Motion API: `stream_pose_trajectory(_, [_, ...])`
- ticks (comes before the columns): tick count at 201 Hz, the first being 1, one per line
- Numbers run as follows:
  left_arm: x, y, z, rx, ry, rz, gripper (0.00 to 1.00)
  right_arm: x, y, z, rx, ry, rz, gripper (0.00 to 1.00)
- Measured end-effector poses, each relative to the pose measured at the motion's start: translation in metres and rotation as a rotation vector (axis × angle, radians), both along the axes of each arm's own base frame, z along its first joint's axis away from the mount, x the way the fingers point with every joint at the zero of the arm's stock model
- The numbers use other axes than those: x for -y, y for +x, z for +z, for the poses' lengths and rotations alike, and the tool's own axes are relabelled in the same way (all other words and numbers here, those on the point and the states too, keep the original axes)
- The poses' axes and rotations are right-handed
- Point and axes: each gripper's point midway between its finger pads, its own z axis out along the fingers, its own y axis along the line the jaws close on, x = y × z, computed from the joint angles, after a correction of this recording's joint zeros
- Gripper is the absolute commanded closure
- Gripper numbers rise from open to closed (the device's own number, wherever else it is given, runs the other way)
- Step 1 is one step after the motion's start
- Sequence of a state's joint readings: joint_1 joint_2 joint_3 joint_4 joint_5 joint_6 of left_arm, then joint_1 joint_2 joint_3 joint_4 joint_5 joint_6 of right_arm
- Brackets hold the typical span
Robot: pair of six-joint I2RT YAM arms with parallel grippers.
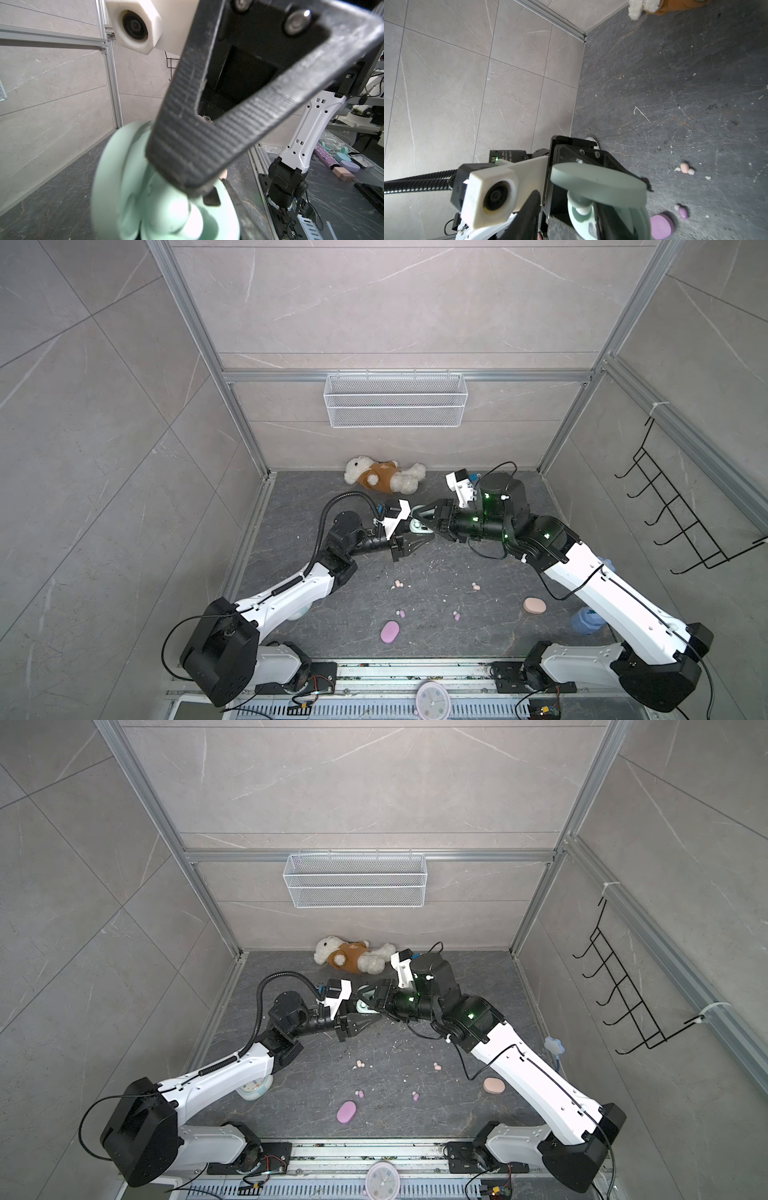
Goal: Insert the wireless bluetooth earbuds into the charging case
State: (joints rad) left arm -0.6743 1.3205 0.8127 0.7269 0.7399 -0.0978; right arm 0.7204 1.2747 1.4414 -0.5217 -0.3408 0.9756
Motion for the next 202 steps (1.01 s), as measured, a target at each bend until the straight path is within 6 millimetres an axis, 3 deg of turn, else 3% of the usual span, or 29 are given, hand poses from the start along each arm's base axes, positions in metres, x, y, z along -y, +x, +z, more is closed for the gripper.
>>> stream_pose_trajectory(93, [0.0001,-0.0004,0.0001,0.001,0.0,-0.002,0.81,-0.0005,-0.0028,0.0003,0.005,-0.03,0.018,0.52])
stream_pose_trajectory(202, [0.0001,-0.0006,-0.0001,0.0,0.001,-0.003,0.81,0.0017,-0.0077,0.0022,0.031,-0.12,0.057,0.43])
